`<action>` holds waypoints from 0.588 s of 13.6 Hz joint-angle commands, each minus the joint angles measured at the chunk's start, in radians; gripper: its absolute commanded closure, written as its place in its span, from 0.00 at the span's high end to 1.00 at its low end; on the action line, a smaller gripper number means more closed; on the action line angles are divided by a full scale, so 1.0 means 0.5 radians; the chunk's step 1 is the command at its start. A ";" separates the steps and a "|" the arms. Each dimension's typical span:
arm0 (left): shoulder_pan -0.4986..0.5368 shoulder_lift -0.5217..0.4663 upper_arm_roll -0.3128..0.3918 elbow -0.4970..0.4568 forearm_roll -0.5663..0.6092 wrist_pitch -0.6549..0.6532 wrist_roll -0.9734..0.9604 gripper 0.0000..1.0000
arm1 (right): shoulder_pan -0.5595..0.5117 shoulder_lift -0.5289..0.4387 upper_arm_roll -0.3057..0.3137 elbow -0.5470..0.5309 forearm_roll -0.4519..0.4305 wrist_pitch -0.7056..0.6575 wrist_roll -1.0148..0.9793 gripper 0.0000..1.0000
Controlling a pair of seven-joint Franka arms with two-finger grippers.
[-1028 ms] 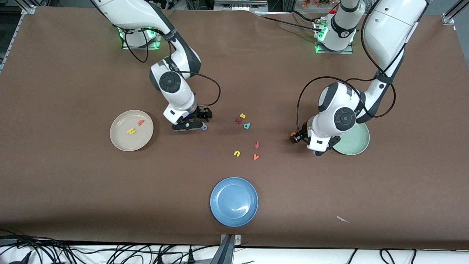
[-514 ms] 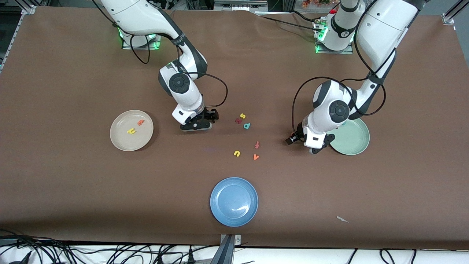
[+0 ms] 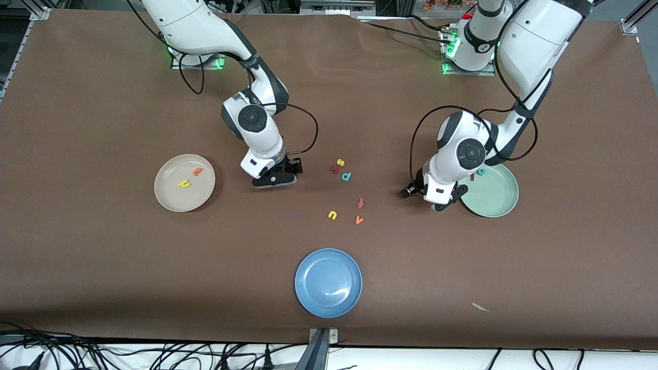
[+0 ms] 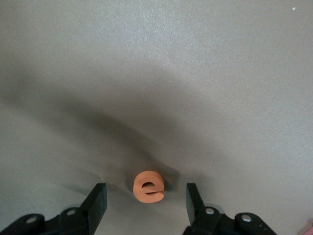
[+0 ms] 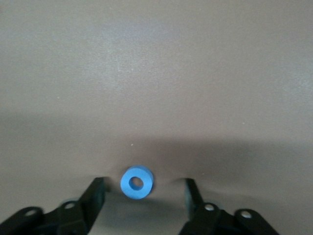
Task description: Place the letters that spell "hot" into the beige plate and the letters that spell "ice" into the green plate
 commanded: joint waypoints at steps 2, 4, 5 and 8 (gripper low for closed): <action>-0.015 -0.004 0.012 -0.017 0.048 0.028 -0.074 0.64 | 0.044 0.052 -0.027 0.050 -0.043 0.015 0.039 0.54; -0.015 -0.004 0.012 -0.017 0.048 0.028 -0.074 0.59 | 0.047 0.053 -0.027 0.050 -0.043 0.012 0.036 0.42; -0.018 0.008 0.012 -0.017 0.048 0.028 -0.074 0.58 | 0.047 0.053 -0.027 0.053 -0.043 0.015 0.036 0.36; -0.027 0.039 0.018 -0.017 0.125 0.031 -0.123 0.57 | 0.047 0.049 -0.027 0.050 -0.043 0.011 0.036 0.22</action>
